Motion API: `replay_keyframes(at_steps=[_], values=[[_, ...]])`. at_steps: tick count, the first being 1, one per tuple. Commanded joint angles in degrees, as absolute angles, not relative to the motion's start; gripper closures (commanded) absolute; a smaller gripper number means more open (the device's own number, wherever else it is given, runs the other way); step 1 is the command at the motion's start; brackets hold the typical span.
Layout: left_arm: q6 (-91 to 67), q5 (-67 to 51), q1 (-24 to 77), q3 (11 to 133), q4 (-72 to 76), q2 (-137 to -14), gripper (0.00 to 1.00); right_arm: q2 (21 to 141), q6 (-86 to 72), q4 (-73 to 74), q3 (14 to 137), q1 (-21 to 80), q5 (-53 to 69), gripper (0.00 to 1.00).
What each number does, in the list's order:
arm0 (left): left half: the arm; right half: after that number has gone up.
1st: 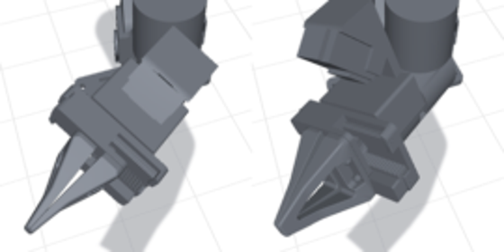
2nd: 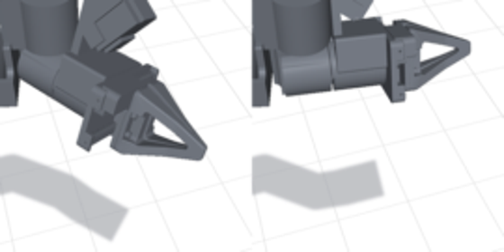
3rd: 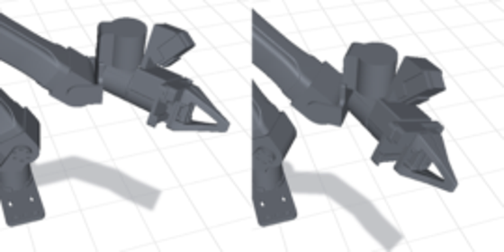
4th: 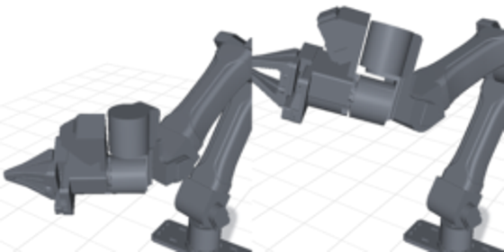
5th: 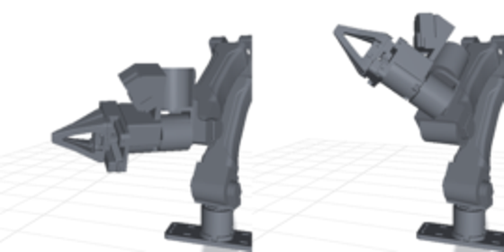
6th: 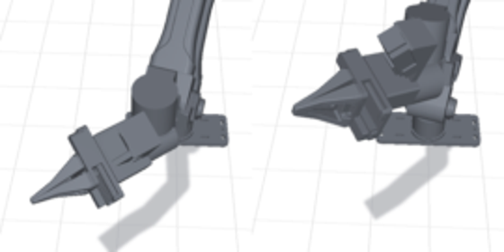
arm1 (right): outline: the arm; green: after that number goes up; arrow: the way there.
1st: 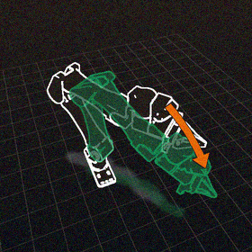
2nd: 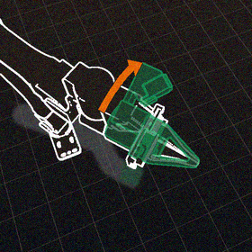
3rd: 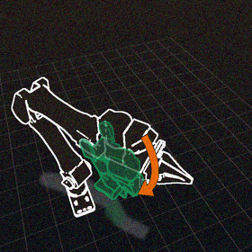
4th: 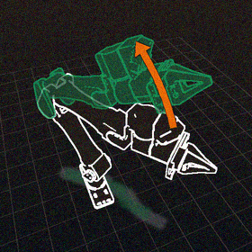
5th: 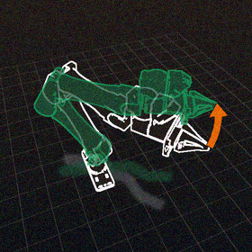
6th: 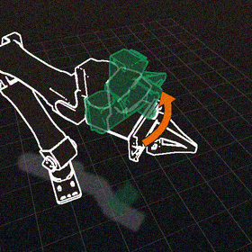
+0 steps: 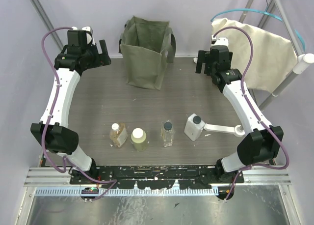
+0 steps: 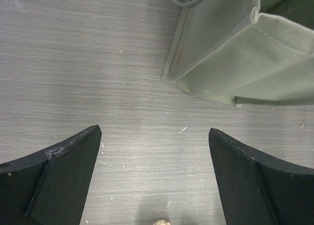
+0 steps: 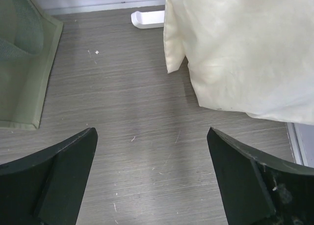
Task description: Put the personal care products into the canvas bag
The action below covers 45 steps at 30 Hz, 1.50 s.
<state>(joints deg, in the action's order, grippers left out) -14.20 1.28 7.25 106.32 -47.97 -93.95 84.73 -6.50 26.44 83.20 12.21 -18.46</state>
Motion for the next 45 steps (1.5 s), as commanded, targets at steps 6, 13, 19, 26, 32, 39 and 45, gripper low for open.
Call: replay_keyframes(at_steps=[6, 13, 19, 26, 32, 39, 45], values=[[-8.0, -15.0, 7.7, 107.2, -36.5, -88.8, 0.02, 84.3, -5.8, 26.6, 85.5, 12.8, -19.7, 0.00], [-4.7, -16.1, 10.8, 130.3, -43.4, -100.4, 0.02, 84.8, -6.3, 26.8, 85.4, 12.8, -19.6, 0.00], [-4.6, -18.1, 12.9, 151.3, -45.1, -114.7, 0.02, 85.5, -6.2, 27.0, 85.6, 12.9, -19.5, 0.00], [-9.1, -21.4, 14.1, 139.7, -29.9, -116.8, 0.02, 85.4, -6.2, 27.1, 84.2, 12.9, -19.9, 0.00], [-7.9, -23.8, 17.5, 136.0, -19.4, -122.1, 0.02, 85.0, -6.7, 26.3, 82.1, 12.9, -20.1, 0.00], [-8.1, -20.8, 20.6, 143.1, -18.1, -132.1, 0.02, 84.1, -7.2, 25.7, 79.7, 12.9, -20.2, 0.00], [-6.3, -14.0, 21.0, 142.0, -22.3, -136.0, 0.02, 83.8, -6.5, 25.6, 78.8, 12.9, -20.7, 0.00]])
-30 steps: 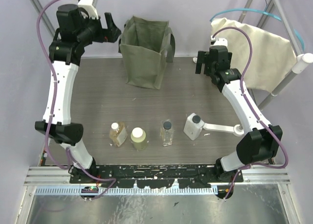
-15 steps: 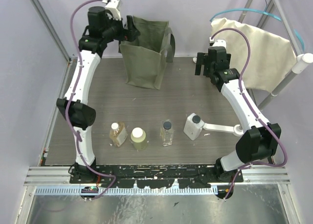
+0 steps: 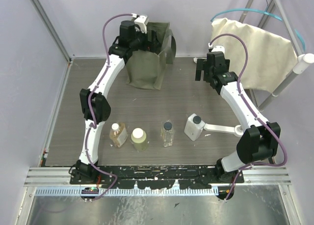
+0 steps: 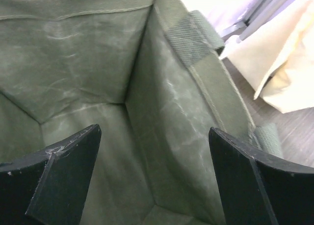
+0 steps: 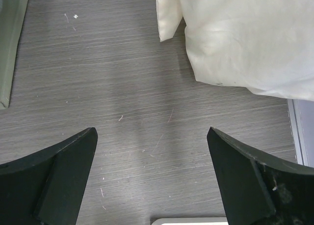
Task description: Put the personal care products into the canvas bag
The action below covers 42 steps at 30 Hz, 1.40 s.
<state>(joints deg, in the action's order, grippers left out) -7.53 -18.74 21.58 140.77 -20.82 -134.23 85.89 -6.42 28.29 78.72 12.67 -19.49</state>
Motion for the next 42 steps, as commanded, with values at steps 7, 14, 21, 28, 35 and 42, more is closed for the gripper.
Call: replay_keyframes(at_steps=[7, 14, 21, 28, 35, 42], values=[[-4.0, -14.7, 21.6, 135.4, -29.6, -132.5, 0.02, 85.2, -6.2, 25.8, 79.6, 13.0, -19.6, 0.00], [-1.5, -16.1, 22.1, 128.0, -42.1, -127.6, 0.02, 86.2, -6.5, 26.5, 81.1, 13.0, -17.9, 0.00], [-1.7, -17.9, 22.5, 118.1, -44.8, -121.6, 0.02, 87.2, -7.2, 26.9, 82.1, 12.9, -15.4, 0.00], [-0.1, -23.2, 22.9, 117.8, -53.3, -117.8, 0.02, 89.9, -7.7, 25.7, 83.9, 12.9, -13.7, 0.00], [1.3, -28.9, 23.2, 127.4, -63.4, -118.8, 0.02, 93.8, -8.6, 15.8, 83.7, 13.0, -19.0, 0.00], [-1.3, -27.1, 23.2, 128.9, -58.5, -116.6, 0.02, 99.0, -9.1, 1.7, 82.7, 12.9, -18.4, 0.00]])
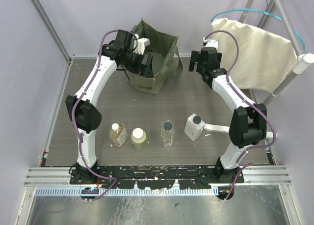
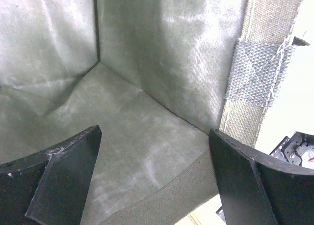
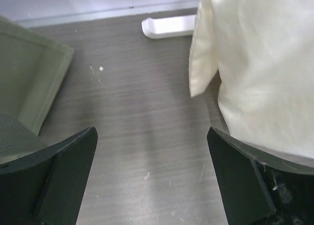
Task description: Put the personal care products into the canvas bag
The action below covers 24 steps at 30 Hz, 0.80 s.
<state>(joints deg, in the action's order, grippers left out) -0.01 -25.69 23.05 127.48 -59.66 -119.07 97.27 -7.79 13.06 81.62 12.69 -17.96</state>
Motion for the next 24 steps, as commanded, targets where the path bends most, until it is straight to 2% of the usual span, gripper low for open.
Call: replay_keyframes(at_steps=[1, 4, 8, 15, 24], values=[[-1.4, -27.6, 23.2, 129.3, -58.0, -116.8, 0.02, 99.7, -9.5, 0.1, 82.7, 13.0, -16.9, 0.00], [-1.8, -29.1, 23.2, 132.0, -59.6, -119.2, 0.02, 102.1, -12.0, -2.4, 84.0, 12.9, -10.0, 0.00], [-2.7, -30.4, 23.2, 133.3, -59.4, -121.3, 0.02, 105.9, -16.2, 4.3, 89.9, 13.2, -1.0, 0.00], [-5.4, -33.3, 23.5, 134.4, -55.6, -123.1, 0.02, 103.9, -20.2, 7.6, 89.8, 16.3, 10.9, 0.00], [-5.4, -33.7, 26.1, 133.9, -54.6, -126.3, 0.02, 98.0, -23.8, 12.3, 89.3, 20.6, 13.1, 0.00]])
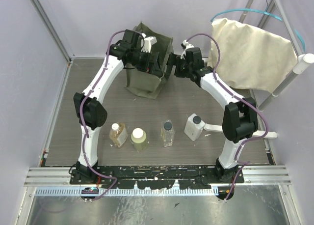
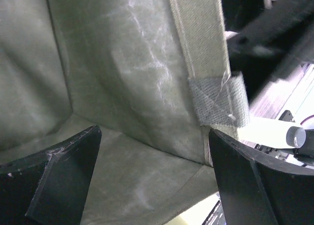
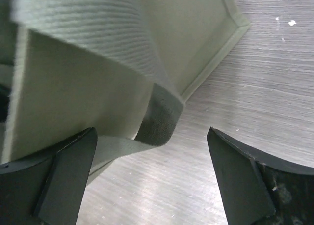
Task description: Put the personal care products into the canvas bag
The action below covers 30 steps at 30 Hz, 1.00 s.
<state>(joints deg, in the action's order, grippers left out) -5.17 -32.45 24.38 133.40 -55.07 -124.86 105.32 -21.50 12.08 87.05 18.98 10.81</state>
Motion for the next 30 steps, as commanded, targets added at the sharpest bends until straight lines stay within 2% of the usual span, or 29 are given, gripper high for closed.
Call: replay_keyframes(at_steps=[1, 9, 20, 30], values=[[-5.3, -33.2, 26.6, 133.8, -54.9, -126.3, 0.02, 97.3, -24.1, 12.6, 89.2, 21.2, 13.2, 0.00], [-4.9, -27.9, 31.3, 129.2, -56.8, -121.5, 0.02, 92.4, -25.3, 15.4, 87.7, 24.7, 12.5, 0.00], [-8.3, -27.3, 35.4, 121.0, -59.1, -111.8, 0.02, 86.5, -25.5, 19.7, 82.7, 28.8, 9.1, 0.00], [-10.0, -29.0, 39.1, 112.7, -62.6, -104.5, 0.02, 84.7, -20.6, 31.1, 87.1, 29.3, 4.7, 0.00]])
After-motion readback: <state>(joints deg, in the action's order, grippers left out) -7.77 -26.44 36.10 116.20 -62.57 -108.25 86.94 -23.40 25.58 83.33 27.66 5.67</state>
